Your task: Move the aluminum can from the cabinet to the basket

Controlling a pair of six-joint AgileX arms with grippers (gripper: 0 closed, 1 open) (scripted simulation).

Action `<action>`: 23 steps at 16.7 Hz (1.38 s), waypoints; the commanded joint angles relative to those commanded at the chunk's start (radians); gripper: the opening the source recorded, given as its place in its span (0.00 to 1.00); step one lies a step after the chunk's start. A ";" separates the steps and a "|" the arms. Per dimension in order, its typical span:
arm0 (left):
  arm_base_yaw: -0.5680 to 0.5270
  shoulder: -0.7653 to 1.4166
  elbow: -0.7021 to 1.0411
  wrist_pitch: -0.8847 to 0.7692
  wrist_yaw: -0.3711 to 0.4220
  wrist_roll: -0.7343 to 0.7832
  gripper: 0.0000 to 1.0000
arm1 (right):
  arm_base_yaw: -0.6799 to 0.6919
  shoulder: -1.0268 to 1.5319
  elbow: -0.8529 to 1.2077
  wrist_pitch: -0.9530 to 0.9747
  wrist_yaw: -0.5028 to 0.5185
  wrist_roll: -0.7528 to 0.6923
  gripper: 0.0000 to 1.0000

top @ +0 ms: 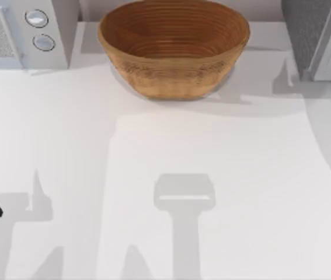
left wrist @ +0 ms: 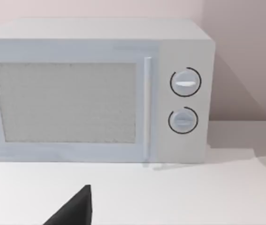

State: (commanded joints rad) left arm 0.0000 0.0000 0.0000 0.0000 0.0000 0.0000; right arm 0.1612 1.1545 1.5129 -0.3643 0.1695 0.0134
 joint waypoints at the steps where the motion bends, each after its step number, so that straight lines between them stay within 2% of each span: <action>1: 0.000 0.000 0.000 0.000 0.000 0.000 1.00 | 0.006 0.048 0.064 -0.015 0.007 0.001 1.00; 5: 0.000 0.000 0.000 0.000 0.000 0.000 1.00 | 0.022 0.163 0.216 -0.050 0.026 0.002 1.00; 11: 0.000 0.000 0.000 0.000 0.000 0.000 1.00 | 0.022 0.172 0.229 -0.050 0.029 0.002 1.00; 19: 0.000 0.000 0.000 0.000 0.000 0.000 1.00 | 0.198 0.354 0.357 0.009 0.216 -0.002 1.00; 23: 0.000 0.000 0.000 0.000 0.000 0.000 1.00 | 0.217 0.373 0.370 0.014 0.235 -0.003 1.00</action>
State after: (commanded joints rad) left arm 0.0000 0.0000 0.0000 0.0000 0.0000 0.0000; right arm 0.3779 1.5280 1.8833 -0.3499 0.4048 0.0109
